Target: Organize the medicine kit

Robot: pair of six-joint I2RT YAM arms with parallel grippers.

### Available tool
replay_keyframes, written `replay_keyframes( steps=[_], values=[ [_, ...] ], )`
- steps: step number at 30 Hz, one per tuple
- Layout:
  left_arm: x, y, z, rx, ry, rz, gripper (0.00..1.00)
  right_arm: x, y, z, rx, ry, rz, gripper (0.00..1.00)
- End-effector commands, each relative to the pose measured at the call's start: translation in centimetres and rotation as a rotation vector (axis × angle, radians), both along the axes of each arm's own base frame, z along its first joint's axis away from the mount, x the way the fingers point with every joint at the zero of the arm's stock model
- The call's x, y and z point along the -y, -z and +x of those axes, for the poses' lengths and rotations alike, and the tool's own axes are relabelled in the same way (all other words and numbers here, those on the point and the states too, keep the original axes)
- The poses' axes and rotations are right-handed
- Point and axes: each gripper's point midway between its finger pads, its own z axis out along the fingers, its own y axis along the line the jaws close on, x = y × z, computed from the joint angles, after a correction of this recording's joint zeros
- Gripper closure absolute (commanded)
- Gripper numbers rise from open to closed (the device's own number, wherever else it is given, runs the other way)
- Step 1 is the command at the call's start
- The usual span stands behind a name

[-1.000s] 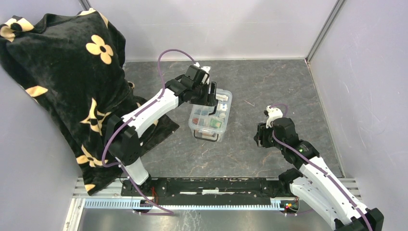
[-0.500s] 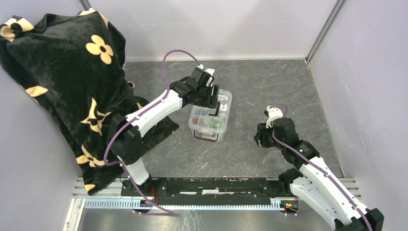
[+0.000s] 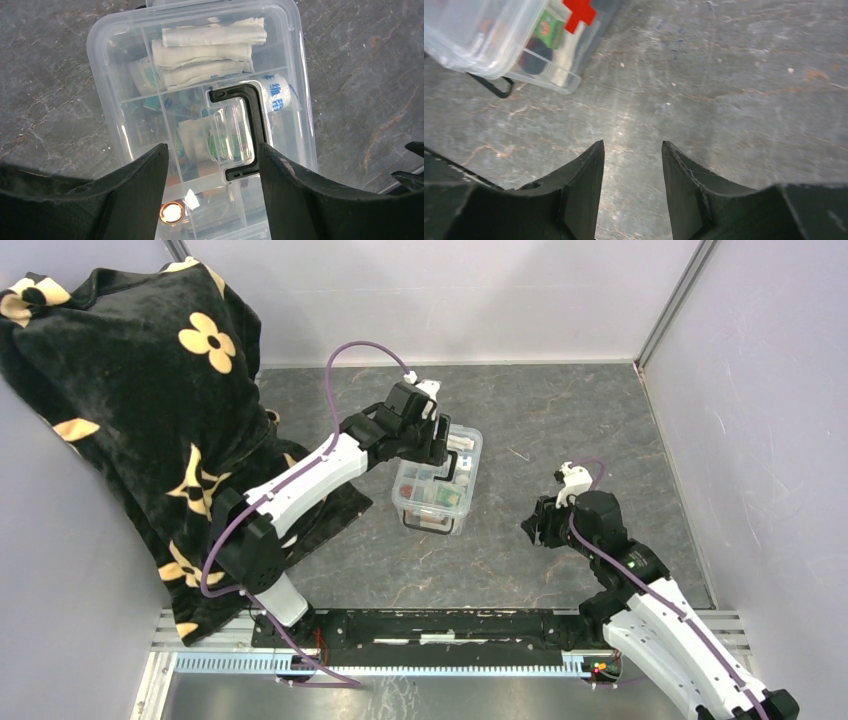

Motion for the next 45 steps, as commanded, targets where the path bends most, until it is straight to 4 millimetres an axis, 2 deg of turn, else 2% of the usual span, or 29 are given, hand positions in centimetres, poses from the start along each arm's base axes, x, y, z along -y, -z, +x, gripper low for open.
replay_keyframes(
  steps=[1, 3, 6, 11, 15, 18, 22, 29, 33, 38, 45],
  values=[
    [0.6, -1.2, 0.4, 0.079, 0.059, -0.029, 0.28, -3.4, -1.1, -0.3, 0.025, -0.076, 0.215, 0.46],
    [0.4, -1.3, 0.6, 0.093, 0.05, -0.015, 0.28, -4.6, -0.7, -0.8, -0.004, -0.101, 0.294, 0.44],
    [0.6, -2.6, 1.6, 0.145, 0.042, -0.028, 0.27, -6.2, -0.3, -1.4, -0.041, -0.142, 0.405, 0.44],
    [1.7, -7.1, 4.8, 0.27, 0.059, -0.114, 0.21, -7.7, 0.1, -1.9, -0.082, -0.141, 0.526, 0.43],
    [2.6, -8.4, 7.6, 0.305, 0.095, -0.165, 0.2, -8.4, -0.1, -1.7, -0.068, -0.097, 0.595, 0.43],
    [3.4, -7.9, 9.2, 0.308, 0.139, -0.178, 0.2, -8.9, -0.5, -1.6, -0.058, -0.069, 0.678, 0.44],
    [4.2, -5.9, 10.8, 0.284, 0.184, -0.18, 0.2, -10.2, -1.8, -1.7, -0.039, -0.091, 0.709, 0.44],
    [4.6, -4.4, 13.4, 0.232, 0.184, -0.232, 0.19, -14.1, -4.2, -3.4, 0.011, -0.192, 0.734, 0.45],
    [4.3, -3.1, 13.9, 0.19, 0.151, -0.242, 0.18, -16.0, -4.7, -3.6, 0.085, -0.215, 0.691, 0.46],
    [3.4, -1.0, 14.7, 0.096, 0.081, -0.282, 0.17, -16.6, -5.3, -2.5, 0.22, -0.164, 0.678, 0.5],
    [3.4, 0.9, 14.8, 0.026, 0.097, -0.313, 0.17, -19.2, -5.6, -1.2, 0.256, -0.191, 0.665, 0.55]
  ],
)
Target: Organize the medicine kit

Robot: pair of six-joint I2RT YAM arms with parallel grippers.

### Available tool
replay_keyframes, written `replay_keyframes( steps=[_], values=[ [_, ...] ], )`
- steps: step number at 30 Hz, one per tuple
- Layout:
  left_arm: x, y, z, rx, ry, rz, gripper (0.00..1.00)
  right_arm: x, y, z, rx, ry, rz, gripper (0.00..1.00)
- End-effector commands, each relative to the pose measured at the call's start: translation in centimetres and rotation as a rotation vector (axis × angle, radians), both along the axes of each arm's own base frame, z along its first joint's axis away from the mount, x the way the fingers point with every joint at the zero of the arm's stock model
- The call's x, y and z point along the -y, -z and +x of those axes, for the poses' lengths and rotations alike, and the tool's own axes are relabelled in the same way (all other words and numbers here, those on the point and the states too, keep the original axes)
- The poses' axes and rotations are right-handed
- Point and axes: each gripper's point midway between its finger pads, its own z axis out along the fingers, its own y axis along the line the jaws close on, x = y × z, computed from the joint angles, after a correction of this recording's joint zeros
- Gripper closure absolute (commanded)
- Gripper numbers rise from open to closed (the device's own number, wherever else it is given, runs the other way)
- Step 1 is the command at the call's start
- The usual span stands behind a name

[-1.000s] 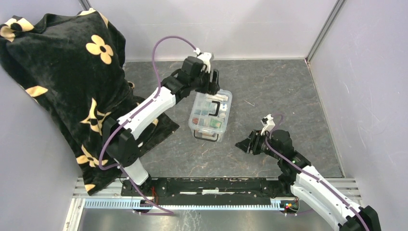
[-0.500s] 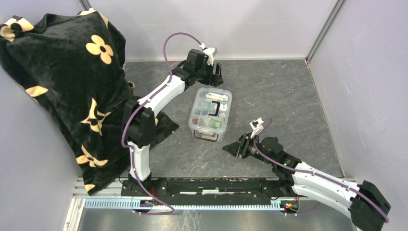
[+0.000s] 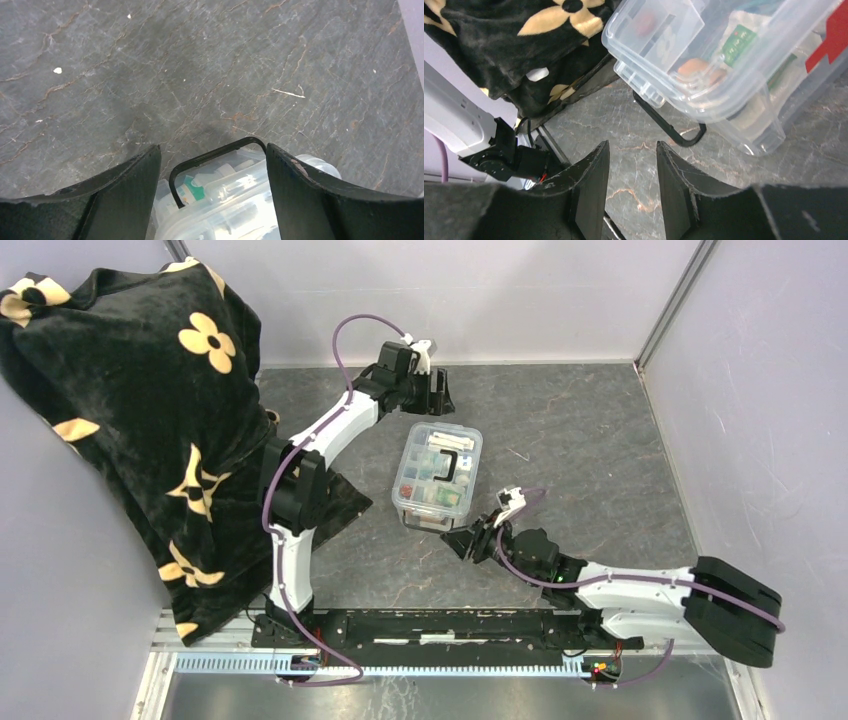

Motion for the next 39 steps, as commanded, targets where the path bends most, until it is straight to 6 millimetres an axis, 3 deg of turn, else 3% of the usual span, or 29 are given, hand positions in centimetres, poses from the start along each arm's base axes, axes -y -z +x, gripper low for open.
replay_keyframes(
  steps=[1, 6, 15, 24, 34, 39],
  values=[
    [1.4, -0.7, 0.3, -0.036, 0.031, -0.083, 0.17, -2.0, -4.6, 2.0, 0.121, 0.035, 0.098, 0.57],
    [1.9, -0.1, 0.0, -0.077, 0.058, -0.109, 0.17, -1.5, -3.4, 3.3, 0.13, 0.11, 0.048, 0.65],
    [1.4, 1.1, -1.1, -0.155, 0.076, -0.156, 0.18, -0.7, -0.8, 4.8, 0.119, 0.189, -0.069, 0.7],
    [-1.6, 2.2, -2.7, -0.189, 0.05, -0.089, 0.19, 1.2, 0.7, 6.4, 0.079, 0.25, -0.103, 0.72],
    [-5.4, 3.4, -5.2, -0.231, -0.052, 0.047, 0.2, 2.8, 0.4, 8.5, 0.079, 0.267, -0.1, 0.72],
    [-7.3, 3.7, -6.2, -0.237, -0.108, 0.108, 0.2, 4.5, 0.8, 9.5, 0.076, 0.306, -0.128, 0.72]
  ],
)
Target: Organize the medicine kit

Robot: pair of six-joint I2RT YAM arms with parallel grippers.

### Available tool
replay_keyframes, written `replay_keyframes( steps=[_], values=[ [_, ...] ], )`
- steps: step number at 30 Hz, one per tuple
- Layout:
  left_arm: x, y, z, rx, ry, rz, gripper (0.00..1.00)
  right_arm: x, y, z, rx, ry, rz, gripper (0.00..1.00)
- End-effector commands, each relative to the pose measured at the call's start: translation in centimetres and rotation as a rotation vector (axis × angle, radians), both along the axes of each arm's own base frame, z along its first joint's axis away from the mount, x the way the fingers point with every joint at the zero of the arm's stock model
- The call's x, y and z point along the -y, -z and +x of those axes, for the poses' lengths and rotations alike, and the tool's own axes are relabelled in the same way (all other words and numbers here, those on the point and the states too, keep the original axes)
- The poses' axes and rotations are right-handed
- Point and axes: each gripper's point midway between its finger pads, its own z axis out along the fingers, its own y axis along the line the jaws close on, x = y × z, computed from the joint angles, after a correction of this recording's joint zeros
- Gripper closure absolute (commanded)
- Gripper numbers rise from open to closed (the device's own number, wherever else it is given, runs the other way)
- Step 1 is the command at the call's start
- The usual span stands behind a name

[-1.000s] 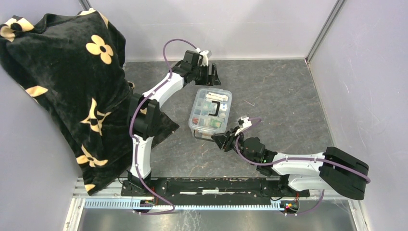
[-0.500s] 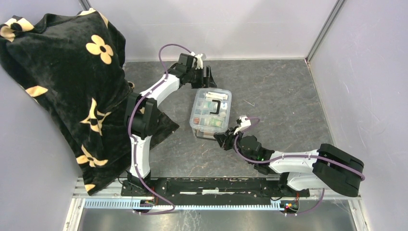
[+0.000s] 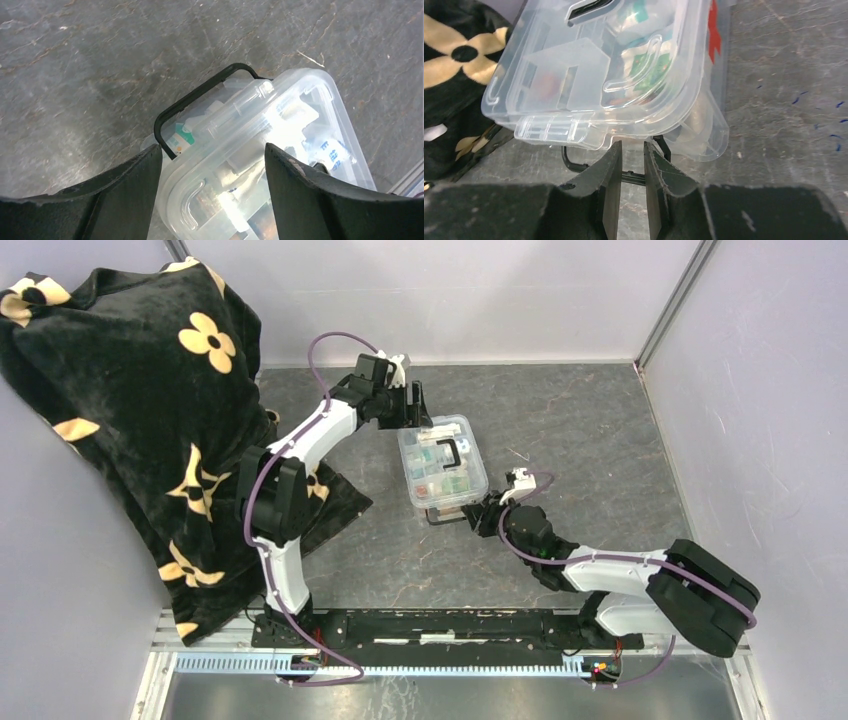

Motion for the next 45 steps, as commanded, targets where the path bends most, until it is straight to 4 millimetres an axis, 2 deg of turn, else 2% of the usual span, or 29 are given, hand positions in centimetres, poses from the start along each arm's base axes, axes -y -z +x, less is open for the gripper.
replay_keyframes(
  steps=[1, 12, 16, 22, 26, 32, 36, 43, 45],
  values=[
    [-2.5, 1.0, -3.1, -0.063, -0.018, 0.116, 0.2, 1.3, -2.4, 1.7, 0.065, 0.054, 0.033, 0.72],
    [-4.0, 1.4, -4.8, -0.074, -0.046, 0.156, 0.22, 3.8, -2.2, 3.8, 0.045, 0.089, -0.012, 0.71],
    [-4.1, 1.6, -5.3, -0.082, -0.043, 0.155, 0.22, 4.4, -2.1, 4.8, 0.041, 0.079, -0.042, 0.71],
    [-3.6, 1.9, -6.2, -0.101, -0.013, 0.141, 0.24, 3.8, -1.7, 6.3, -0.001, -0.001, -0.059, 0.71],
    [-3.3, 1.7, -6.5, -0.097, -0.002, 0.137, 0.25, 5.4, -0.7, 7.8, -0.051, 0.042, -0.112, 0.71],
    [-4.0, 0.1, -5.4, -0.041, -0.046, 0.158, 0.25, 9.8, 1.7, 7.1, -0.148, 0.145, -0.235, 0.72],
    [-4.0, -1.5, -3.8, 0.007, -0.073, 0.152, 0.24, 12.2, 1.5, 5.7, -0.15, 0.208, -0.253, 0.71],
    [-2.8, -6.6, -1.0, 0.148, -0.076, 0.085, 0.18, 12.4, -1.7, 4.2, -0.105, 0.203, -0.177, 0.57],
    [-1.5, -7.5, -0.9, 0.182, -0.026, 0.028, 0.15, 11.8, -2.2, 3.6, -0.11, 0.177, -0.13, 0.52]
  ],
)
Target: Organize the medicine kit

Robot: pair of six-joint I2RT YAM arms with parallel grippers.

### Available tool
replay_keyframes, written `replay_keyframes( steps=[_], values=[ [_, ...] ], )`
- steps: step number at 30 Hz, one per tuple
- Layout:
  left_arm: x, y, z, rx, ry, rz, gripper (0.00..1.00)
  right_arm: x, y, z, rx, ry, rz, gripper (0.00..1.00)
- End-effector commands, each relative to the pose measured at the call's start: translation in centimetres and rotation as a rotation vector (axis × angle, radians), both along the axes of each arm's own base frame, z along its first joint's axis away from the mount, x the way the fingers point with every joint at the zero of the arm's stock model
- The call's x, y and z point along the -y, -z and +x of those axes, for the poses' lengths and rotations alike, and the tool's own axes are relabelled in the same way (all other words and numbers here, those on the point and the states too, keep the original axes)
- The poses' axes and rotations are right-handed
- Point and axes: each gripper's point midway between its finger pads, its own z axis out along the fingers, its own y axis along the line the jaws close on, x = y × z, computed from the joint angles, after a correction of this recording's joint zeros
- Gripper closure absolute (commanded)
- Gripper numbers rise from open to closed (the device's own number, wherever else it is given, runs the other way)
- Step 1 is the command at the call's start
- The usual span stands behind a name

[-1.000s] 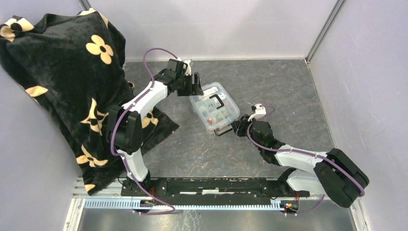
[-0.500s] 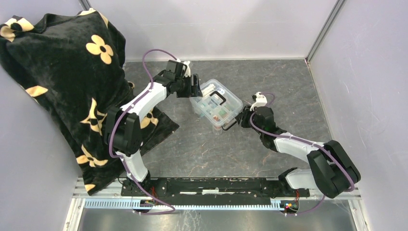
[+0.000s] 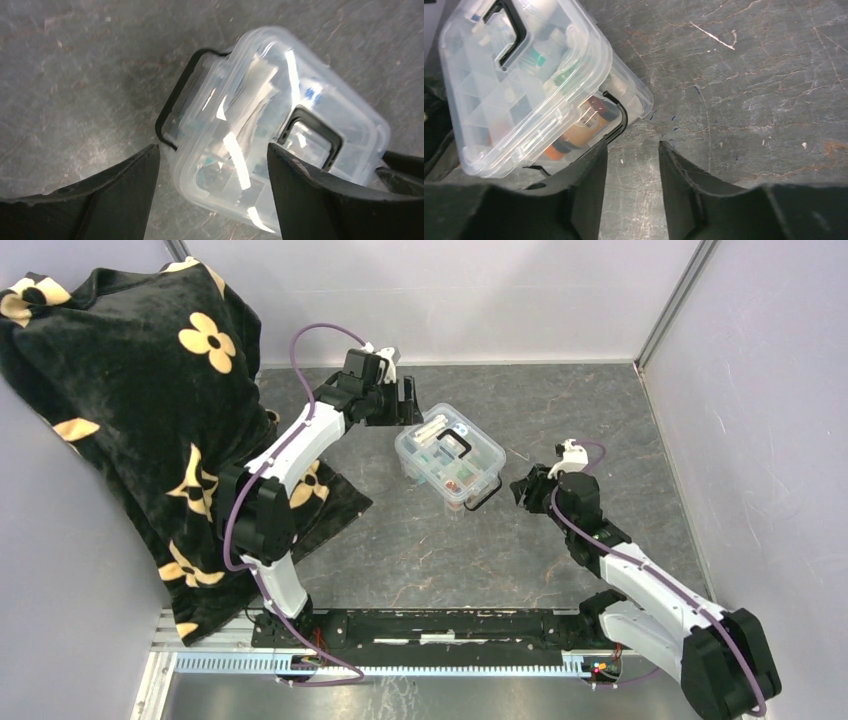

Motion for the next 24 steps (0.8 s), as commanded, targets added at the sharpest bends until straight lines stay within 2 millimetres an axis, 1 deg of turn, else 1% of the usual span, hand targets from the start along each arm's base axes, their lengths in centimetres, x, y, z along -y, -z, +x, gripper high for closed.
replay_keyframes(
  steps=[1, 3, 4, 6, 7, 8, 9, 11, 14, 18, 24],
  values=[
    [2.0, -4.4, 1.8, 0.157, 0.089, -0.082, 0.14, -0.7, -0.7, -1.1, -0.022, -0.032, 0.065, 0.49],
    [3.6, -4.3, 1.3, 0.149, 0.172, -0.144, 0.13, -1.1, -1.0, -1.5, -0.022, -0.036, 0.114, 0.42],
    [4.1, -4.0, 1.3, 0.142, 0.204, -0.163, 0.12, -1.6, -1.1, -1.9, -0.027, -0.064, 0.138, 0.41],
    [4.9, -3.0, 1.4, 0.117, 0.248, -0.177, 0.11, -1.9, -1.3, -2.2, -0.026, -0.076, 0.162, 0.39],
    [5.0, -2.6, 1.6, 0.109, 0.254, -0.173, 0.11, -1.9, -1.3, -2.3, -0.027, -0.081, 0.163, 0.39],
    [5.0, -2.0, 1.8, 0.101, 0.255, -0.161, 0.11, -2.0, -1.3, -2.4, -0.03, -0.085, 0.161, 0.38],
    [5.0, -0.9, 2.1, 0.081, 0.252, -0.143, 0.11, -1.9, -1.3, -2.5, -0.031, -0.089, 0.157, 0.38],
    [4.7, 0.2, 2.6, 0.068, 0.24, -0.116, 0.11, -2.0, -1.2, -2.7, -0.036, -0.097, 0.153, 0.37],
    [4.4, 1.6, 2.8, 0.042, 0.229, -0.086, 0.12, -2.0, -1.2, -3.0, -0.037, -0.105, 0.148, 0.37],
    [3.4, 2.7, 2.6, 0.018, 0.196, -0.041, 0.14, -2.0, -1.2, -3.2, -0.039, -0.109, 0.157, 0.37],
    [2.8, 3.5, 1.0, -0.013, 0.185, -0.014, 0.2, -2.4, -1.1, -3.3, -0.044, -0.121, 0.184, 0.37]
  ],
)
